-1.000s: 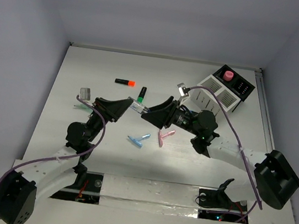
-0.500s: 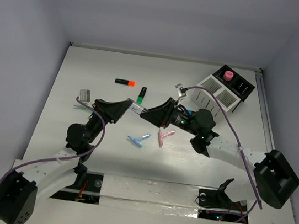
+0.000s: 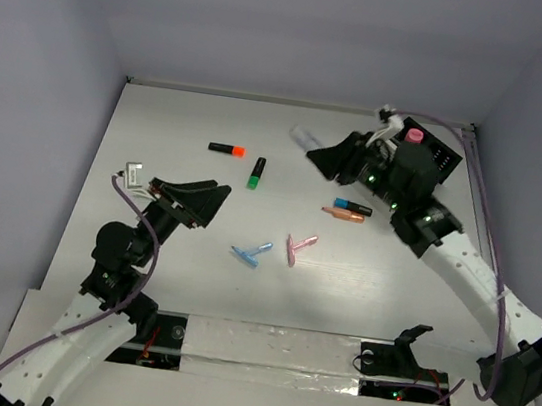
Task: Sort the stationery into containers
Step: Place the stationery in the storage box.
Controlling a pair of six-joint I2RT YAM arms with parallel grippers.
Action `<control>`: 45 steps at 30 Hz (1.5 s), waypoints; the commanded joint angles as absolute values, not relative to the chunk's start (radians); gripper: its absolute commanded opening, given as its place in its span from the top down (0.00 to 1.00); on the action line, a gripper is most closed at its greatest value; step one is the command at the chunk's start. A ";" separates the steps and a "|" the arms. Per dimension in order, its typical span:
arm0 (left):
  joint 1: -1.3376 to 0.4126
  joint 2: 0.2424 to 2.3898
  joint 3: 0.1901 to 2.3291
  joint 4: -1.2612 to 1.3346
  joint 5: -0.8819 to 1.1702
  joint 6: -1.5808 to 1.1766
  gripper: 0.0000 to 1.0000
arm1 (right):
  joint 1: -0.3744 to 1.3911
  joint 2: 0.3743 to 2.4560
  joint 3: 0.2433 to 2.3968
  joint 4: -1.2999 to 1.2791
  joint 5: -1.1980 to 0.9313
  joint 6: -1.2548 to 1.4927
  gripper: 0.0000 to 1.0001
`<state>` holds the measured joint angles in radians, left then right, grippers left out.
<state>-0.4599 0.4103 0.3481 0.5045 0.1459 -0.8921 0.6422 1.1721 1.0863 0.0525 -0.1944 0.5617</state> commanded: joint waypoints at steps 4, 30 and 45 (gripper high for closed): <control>-0.457 0.356 0.541 0.092 0.230 -0.548 0.04 | 0.263 1.279 1.452 -0.605 -0.179 0.361 0.95; -0.618 0.143 0.606 -0.152 0.219 -0.371 0.01 | -0.249 1.971 2.242 -1.178 -0.259 0.288 0.98; -0.618 0.160 0.604 -0.146 0.238 -0.367 0.01 | -0.281 2.095 2.249 -1.206 -0.314 0.270 0.92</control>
